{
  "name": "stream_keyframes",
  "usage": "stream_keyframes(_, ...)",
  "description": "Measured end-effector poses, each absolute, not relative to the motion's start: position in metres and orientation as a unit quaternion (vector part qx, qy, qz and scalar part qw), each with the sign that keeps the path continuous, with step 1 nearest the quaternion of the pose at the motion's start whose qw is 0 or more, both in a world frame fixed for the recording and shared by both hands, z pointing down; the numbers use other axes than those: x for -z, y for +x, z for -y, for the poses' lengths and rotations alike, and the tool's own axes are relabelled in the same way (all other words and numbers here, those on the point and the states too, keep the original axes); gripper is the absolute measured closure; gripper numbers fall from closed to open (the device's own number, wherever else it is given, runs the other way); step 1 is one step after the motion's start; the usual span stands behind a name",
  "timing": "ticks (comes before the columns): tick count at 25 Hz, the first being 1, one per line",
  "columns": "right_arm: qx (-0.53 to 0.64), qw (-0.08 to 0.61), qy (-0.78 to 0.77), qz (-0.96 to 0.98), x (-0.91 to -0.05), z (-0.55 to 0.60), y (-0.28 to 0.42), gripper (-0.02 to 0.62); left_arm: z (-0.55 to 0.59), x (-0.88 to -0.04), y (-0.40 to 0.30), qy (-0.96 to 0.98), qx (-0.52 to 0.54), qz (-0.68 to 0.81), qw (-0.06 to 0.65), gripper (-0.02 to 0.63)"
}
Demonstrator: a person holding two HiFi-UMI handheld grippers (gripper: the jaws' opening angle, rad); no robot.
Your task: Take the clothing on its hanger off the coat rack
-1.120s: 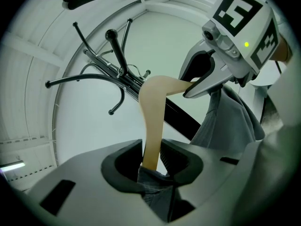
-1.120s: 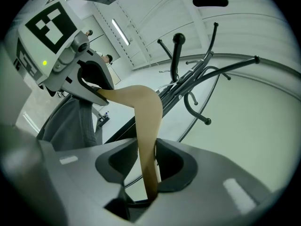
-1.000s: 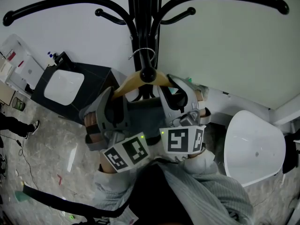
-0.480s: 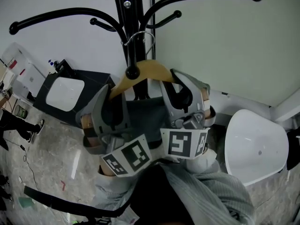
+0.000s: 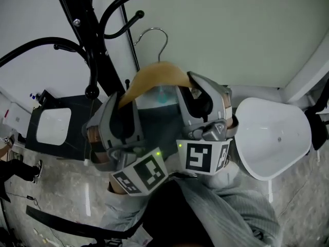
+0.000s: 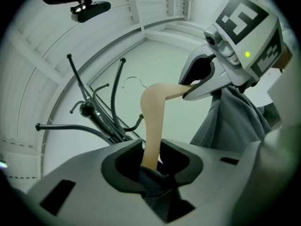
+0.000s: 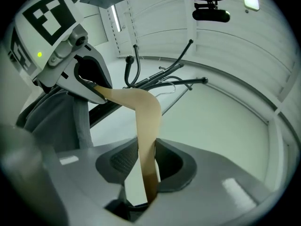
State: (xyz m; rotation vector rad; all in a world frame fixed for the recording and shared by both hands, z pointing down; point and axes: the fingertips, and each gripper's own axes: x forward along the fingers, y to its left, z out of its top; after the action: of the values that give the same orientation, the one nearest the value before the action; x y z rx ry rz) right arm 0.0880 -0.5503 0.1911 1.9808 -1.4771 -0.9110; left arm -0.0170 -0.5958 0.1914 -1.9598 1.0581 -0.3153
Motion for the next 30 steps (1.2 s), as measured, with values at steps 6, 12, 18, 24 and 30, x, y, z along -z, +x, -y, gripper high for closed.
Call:
stream_keyframes(6, 0.303, 0.289, 0.763, 0.492, -0.207, 0.512, 0.133, 0.485, 0.574, -0.211, 0.036, -0.824, 0.113, -0.358, 0.425, 0.489)
stream_keyframes(12, 0.267, 0.315, 0.788, 0.456, -0.227, 0.479, 0.167, 0.483, 0.552, -0.232, 0.079, -0.848, 0.108, -0.302, 0.421, 0.491)
stream_keyframes(18, 0.234, 0.335, 0.807, 0.427, -0.249, 0.435, 0.197, 0.483, 0.516, -0.255, 0.117, -0.862, 0.109, -0.254, 0.424, 0.494)
stream_keyframes(24, 0.208, 0.346, 0.814, 0.417, -0.266, 0.413, 0.215, 0.485, 0.498, -0.272, 0.139, -0.868, 0.12, -0.225, 0.426, 0.494)
stream_keyframes(30, 0.196, 0.35, 0.816, 0.416, -0.276, 0.408, 0.223, 0.485, 0.494, -0.282, 0.148, -0.869, 0.128, -0.217, 0.427, 0.495)
